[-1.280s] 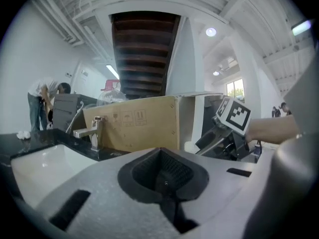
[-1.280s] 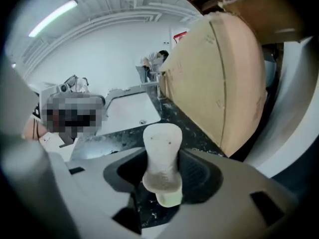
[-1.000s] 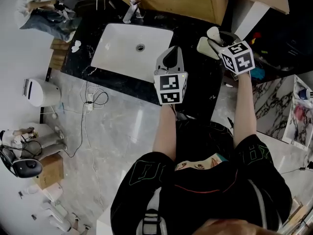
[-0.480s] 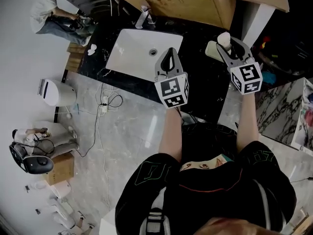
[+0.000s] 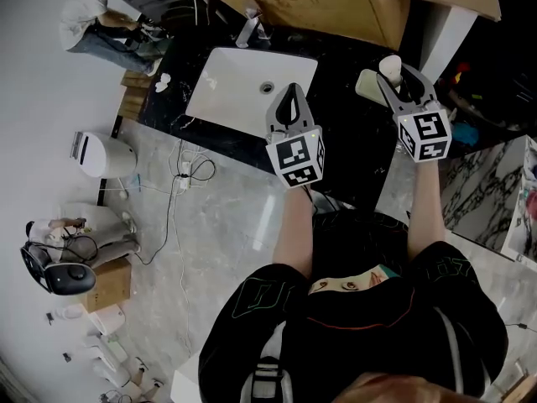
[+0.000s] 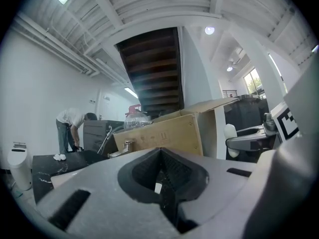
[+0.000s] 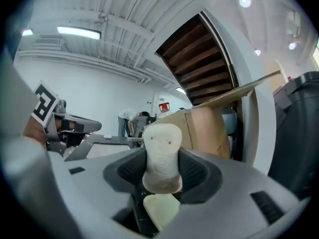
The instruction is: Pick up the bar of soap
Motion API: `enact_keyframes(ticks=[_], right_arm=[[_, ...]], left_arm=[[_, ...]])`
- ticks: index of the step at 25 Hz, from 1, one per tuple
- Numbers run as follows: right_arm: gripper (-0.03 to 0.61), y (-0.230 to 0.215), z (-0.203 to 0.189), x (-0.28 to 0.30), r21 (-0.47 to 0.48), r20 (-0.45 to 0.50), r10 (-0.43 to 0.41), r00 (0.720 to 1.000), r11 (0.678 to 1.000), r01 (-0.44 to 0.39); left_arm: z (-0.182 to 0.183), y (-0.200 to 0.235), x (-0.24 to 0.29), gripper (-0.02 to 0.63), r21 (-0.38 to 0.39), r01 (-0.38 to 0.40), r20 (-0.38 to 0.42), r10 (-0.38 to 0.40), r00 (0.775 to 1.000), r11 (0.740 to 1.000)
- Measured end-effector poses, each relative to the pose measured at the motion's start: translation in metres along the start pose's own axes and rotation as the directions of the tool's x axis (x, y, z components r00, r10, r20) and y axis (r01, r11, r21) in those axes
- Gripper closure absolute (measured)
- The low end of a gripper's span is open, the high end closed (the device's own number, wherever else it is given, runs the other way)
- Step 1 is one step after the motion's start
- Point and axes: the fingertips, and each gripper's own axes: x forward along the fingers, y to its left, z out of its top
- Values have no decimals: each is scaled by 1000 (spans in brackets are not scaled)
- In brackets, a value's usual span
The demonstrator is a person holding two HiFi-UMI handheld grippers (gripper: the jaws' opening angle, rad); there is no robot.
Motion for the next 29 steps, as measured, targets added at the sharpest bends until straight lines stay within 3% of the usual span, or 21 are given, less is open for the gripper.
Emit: enact_keyframes(ticks=[6,15,29], right_arm=[[380,6,-3,-2,-12,-9,28,1000,1000,-28],[380,19,-1,-6,-14,-5,59,998,998,-59],[382,16,-7,-12,-10,-3,36,999,999,-36]], left_arm=[[2,3,-6,606,0,-54,24,54,998,999],[-5,1,-15,606,-4,-43,14,43,999,999],[0,-24,-15,606,0,46,11,-46,999,999]])
